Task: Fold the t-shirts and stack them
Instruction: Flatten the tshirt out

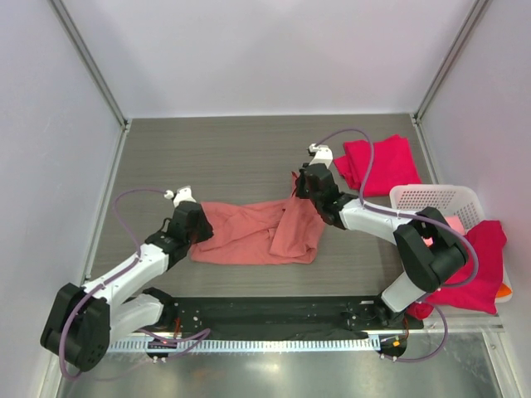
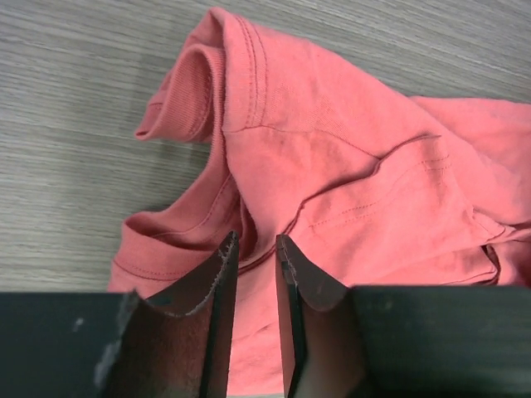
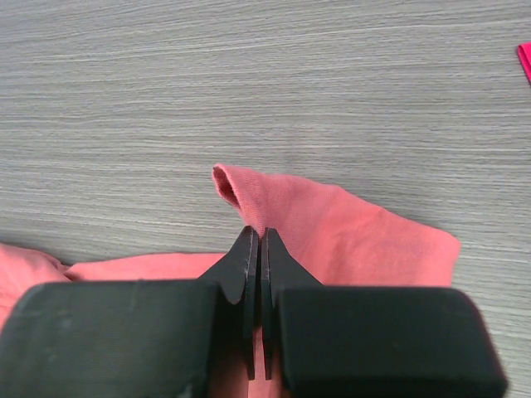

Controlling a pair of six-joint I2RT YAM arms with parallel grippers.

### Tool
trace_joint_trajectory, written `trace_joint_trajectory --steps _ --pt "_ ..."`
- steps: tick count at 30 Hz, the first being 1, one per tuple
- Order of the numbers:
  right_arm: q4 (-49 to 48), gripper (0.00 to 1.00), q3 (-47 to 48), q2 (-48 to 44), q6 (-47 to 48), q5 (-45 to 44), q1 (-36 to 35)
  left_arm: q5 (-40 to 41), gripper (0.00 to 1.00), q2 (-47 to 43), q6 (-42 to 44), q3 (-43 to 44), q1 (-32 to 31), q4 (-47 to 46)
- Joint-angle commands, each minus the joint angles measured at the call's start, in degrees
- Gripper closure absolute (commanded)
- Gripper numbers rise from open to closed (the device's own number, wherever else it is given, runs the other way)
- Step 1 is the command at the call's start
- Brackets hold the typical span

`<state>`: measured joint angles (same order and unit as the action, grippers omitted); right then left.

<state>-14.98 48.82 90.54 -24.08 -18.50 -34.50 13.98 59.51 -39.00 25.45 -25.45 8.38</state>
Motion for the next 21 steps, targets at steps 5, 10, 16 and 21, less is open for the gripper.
trace_joint_trajectory --steps 5,10,16,21 --pt "-3.8 0.99 -0.3 -2.4 -0.5 -2.3 0.0 -1.3 0.47 -0.1 0.1 2.1 0.0 0.7" --pt "-3.9 0.99 -0.4 -2.2 -0.6 -2.6 0.0 1.1 0.44 -0.3 -3.8 2.1 0.0 3.8" --pt "-4.1 0.99 -0.5 -2.0 -0.5 -3.3 0.1 1.0 0.47 0.0 -6.3 1.9 -0.1 8.0" --pt "-4.3 0.99 -0.4 -1.8 -0.4 -3.0 0.2 2.9 0.49 -2.5 -6.9 1.4 -0.1 10.5"
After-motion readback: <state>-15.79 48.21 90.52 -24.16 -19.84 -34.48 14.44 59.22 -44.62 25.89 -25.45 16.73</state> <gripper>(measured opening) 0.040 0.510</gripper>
